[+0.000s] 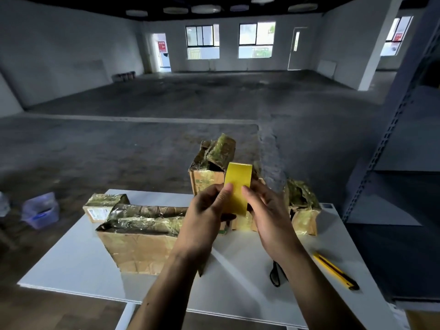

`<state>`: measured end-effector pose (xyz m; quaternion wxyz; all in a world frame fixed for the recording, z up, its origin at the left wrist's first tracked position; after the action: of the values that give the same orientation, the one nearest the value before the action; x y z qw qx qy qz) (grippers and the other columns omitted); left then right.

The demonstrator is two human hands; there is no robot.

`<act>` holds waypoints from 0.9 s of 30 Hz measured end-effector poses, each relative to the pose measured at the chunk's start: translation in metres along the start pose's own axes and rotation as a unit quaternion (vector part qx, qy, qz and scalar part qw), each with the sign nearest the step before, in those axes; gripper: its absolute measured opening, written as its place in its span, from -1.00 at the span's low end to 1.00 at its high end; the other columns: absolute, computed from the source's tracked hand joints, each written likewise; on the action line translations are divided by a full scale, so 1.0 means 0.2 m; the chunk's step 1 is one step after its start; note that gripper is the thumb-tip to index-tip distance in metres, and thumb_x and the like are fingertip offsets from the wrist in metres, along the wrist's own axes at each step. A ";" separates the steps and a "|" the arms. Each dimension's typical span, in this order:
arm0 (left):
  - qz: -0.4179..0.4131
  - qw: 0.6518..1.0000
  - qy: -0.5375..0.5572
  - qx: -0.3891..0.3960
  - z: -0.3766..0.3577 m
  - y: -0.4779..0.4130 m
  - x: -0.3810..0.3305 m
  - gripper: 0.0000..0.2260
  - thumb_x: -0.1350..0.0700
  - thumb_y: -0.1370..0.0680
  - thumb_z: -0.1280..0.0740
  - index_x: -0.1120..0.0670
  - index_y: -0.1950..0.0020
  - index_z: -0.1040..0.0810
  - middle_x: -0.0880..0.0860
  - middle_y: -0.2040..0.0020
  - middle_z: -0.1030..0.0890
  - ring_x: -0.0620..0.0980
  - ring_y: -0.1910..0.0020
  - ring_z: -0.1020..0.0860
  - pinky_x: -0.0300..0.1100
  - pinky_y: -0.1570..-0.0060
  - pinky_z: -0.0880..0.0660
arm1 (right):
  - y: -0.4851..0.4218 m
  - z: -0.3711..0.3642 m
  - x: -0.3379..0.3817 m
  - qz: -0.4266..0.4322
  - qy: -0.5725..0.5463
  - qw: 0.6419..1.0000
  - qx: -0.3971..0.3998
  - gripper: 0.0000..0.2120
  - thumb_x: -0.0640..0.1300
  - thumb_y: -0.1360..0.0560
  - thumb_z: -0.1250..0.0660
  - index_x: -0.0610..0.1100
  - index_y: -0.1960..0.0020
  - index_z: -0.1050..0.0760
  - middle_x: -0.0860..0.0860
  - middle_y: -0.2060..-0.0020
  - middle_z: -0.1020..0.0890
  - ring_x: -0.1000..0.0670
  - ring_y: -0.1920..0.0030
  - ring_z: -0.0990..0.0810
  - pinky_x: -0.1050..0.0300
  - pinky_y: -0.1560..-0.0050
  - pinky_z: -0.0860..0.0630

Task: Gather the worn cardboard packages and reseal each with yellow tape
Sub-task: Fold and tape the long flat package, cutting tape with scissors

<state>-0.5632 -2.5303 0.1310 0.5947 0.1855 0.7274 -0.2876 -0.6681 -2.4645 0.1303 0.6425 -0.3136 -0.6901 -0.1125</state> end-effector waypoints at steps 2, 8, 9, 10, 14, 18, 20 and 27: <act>0.025 0.999 0.033 0.000 0.00 0.00 0.01 -0.77 0.06 -0.63 -0.27 0.02 0.10 -0.71 0.05 0.14 -0.67 -0.09 0.14 -0.62 -0.21 0.16 -0.55 | 0.02 0.00 0.03 0.009 0.003 1.000 0.017 -0.79 -0.25 -0.61 -0.26 -0.03 -0.07 -0.63 0.13 0.05 -0.73 0.14 -0.01 -0.68 0.31 -0.02 -0.55; 0.083 0.995 0.041 -0.030 0.01 -0.02 0.03 -0.69 -0.13 -0.56 -0.34 0.09 0.01 -0.69 0.09 0.11 -0.59 -0.03 0.10 -0.57 -0.10 0.11 -0.61 | 0.01 -0.03 0.06 -0.011 0.020 1.000 -0.007 -0.76 -0.11 -0.61 -0.30 -0.02 0.20 -0.64 0.17 0.26 -0.69 0.32 0.23 -0.60 0.44 0.18 -0.46; 0.079 0.996 0.027 -0.036 0.01 -0.02 0.03 -0.69 -0.14 -0.56 -0.33 0.07 -0.01 -0.70 0.07 0.12 -0.58 -0.04 0.11 -0.57 -0.06 0.10 -0.63 | 0.00 -0.03 0.03 -0.023 0.004 0.999 -0.026 -0.75 -0.05 -0.60 -0.32 -0.02 0.21 -0.66 0.07 0.21 -0.69 0.28 0.21 -0.60 0.38 0.16 -0.48; 0.072 0.996 0.012 -0.041 0.01 -0.02 0.02 -0.70 -0.15 -0.56 -0.33 0.04 -0.01 -0.70 0.04 0.14 -0.57 -0.06 0.13 -0.57 -0.03 0.07 -0.65 | -0.01 -0.03 0.03 -0.038 -0.020 0.998 -0.045 -0.76 0.00 -0.58 -0.33 0.01 0.21 -0.68 0.02 0.18 -0.69 0.26 0.21 -0.61 0.35 0.15 -0.49; 0.088 0.995 0.004 -0.050 0.03 -0.01 0.05 -0.44 -0.37 -0.46 -0.35 0.03 -0.23 -0.62 0.04 -0.13 -0.66 -0.03 -0.02 -0.67 0.07 -0.08 -0.61 | 0.02 -0.04 0.06 -0.011 0.023 0.998 -0.063 -0.76 -0.01 -0.61 -0.29 -0.11 0.12 -0.62 -0.01 0.17 -0.66 0.16 0.20 -0.61 0.42 0.20 -0.43; 0.110 0.991 0.047 -0.066 0.04 0.01 0.03 -0.54 -0.23 -0.59 -0.25 0.12 -0.18 -0.62 0.11 -0.02 -0.71 0.07 -0.02 -0.69 0.08 -0.14 -0.58 | 0.06 -0.11 0.10 0.051 0.077 0.995 0.024 -0.73 -0.21 -0.65 -0.22 0.08 0.12 -0.56 0.31 0.29 -0.64 0.32 0.24 -0.56 0.47 0.14 -0.43; 0.103 0.992 0.049 -0.059 0.03 0.02 0.01 -0.59 -0.16 -0.61 -0.24 0.14 -0.16 -0.63 0.13 -0.03 -0.71 0.09 -0.06 -0.67 0.10 -0.15 -0.58 | 0.06 -0.09 0.09 0.043 0.061 0.997 -0.006 -0.71 -0.23 -0.63 -0.24 0.08 0.14 -0.57 0.28 0.30 -0.65 0.35 0.24 -0.57 0.48 0.14 -0.43; 0.031 0.999 0.011 -0.025 -0.01 0.06 -0.06 -0.76 0.04 -0.65 -0.23 0.10 -0.18 -0.62 0.10 -0.05 -0.70 0.04 -0.06 -0.66 -0.14 0.06 -0.63 | 0.05 -0.01 0.06 0.000 0.012 0.994 -0.112 -0.76 0.05 -0.59 -0.30 0.01 0.18 -0.65 0.10 0.22 -0.69 0.21 0.18 -0.63 0.30 0.09 -0.51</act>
<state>-0.5555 -2.5192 0.1406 0.5999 0.1966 0.7345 -0.2488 -0.6592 -2.4544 0.1392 0.6116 -0.3824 -0.6652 -0.1930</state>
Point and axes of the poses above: each hand's wrist, its own y-axis away from the middle knuckle, its own z-axis out of the back of the hand, x = y × z, the point moved 8 cm from there along -y, towards the middle knuckle
